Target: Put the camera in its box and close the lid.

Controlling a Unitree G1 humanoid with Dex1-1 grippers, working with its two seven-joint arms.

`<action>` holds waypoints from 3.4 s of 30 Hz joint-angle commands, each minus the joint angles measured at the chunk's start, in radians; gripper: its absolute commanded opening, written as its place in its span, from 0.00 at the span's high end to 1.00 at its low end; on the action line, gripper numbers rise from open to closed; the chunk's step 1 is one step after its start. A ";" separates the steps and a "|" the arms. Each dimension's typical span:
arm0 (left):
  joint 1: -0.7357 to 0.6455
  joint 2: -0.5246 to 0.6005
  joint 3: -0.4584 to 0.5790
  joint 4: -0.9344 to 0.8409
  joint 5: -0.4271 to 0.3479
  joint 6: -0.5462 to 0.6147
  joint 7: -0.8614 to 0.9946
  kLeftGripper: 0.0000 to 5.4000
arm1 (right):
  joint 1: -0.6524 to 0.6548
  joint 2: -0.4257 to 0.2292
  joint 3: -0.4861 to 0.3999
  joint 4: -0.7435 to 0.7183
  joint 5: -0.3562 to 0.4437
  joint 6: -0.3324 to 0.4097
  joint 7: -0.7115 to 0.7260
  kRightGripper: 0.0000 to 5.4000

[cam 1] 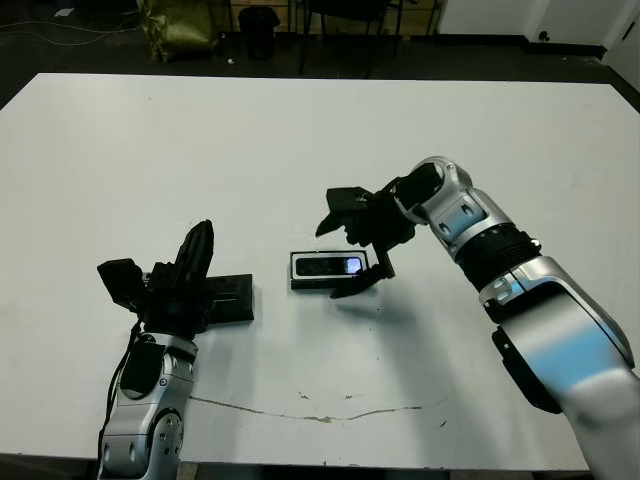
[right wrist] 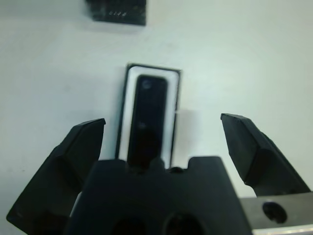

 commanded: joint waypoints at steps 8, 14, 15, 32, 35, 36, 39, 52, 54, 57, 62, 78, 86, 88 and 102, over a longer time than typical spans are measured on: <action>0.015 0.002 0.007 0.018 -0.002 -0.002 -0.003 1.00 | 0.078 -0.138 -0.280 -0.286 0.223 0.193 -0.120 0.00; 0.016 0.001 0.004 0.005 0.005 0.007 0.011 1.00 | 0.384 -0.153 -0.456 -0.718 0.278 0.233 -0.462 0.15; 0.015 0.001 0.005 0.003 0.000 0.010 0.010 1.00 | 0.444 -0.148 -0.474 -0.780 0.273 0.218 -0.519 0.19; -0.001 0.011 0.015 0.007 -0.017 0.012 -0.013 1.00 | 1.103 0.010 -0.459 -1.140 0.288 -0.090 -0.935 0.91; 0.003 0.011 0.019 -0.006 -0.010 0.030 0.007 1.00 | 1.134 0.029 -0.438 -1.106 0.272 -0.191 -0.966 1.00; 0.003 0.011 0.021 -0.007 -0.009 0.030 0.008 1.00 | 1.141 0.030 -0.431 -1.099 0.260 -0.213 -0.977 1.00; 0.004 0.014 0.024 0.000 -0.010 0.023 0.001 1.00 | 1.152 0.040 -0.407 -1.105 0.234 -0.234 -1.016 1.00; 0.011 0.045 0.041 -0.015 -0.011 0.036 -0.017 1.00 | 1.197 0.095 -0.326 -1.054 0.152 -0.360 -1.147 1.00; 0.013 0.078 0.053 -0.035 -0.014 0.059 -0.024 1.00 | 1.200 0.097 -0.327 -1.054 0.158 -0.360 -1.153 1.00; 0.009 0.139 0.091 -0.099 -0.042 0.141 -0.019 1.00 | 1.209 0.099 -0.328 -1.057 0.158 -0.353 -1.165 1.00; -0.017 0.287 0.170 -0.141 -0.031 0.144 -0.098 1.00 | 1.209 0.093 -0.342 -1.015 0.189 -0.385 -1.160 1.00; -0.265 0.754 0.161 0.172 -0.032 0.297 -0.567 1.00 | 1.213 0.091 -0.351 -1.007 0.194 -0.383 -1.169 1.00; -0.515 0.892 -0.037 0.566 0.012 0.117 -1.182 0.75 | 1.216 0.089 -0.358 -1.007 0.194 -0.375 -1.174 1.00; -0.573 0.872 -0.065 0.687 0.018 0.034 -1.314 0.66 | 1.217 0.089 -0.359 -1.003 0.195 -0.374 -1.174 1.00; -0.678 0.807 -0.175 0.865 0.105 -0.284 -1.452 0.04 | 1.243 0.085 -0.352 -1.039 0.196 -0.318 -1.175 1.00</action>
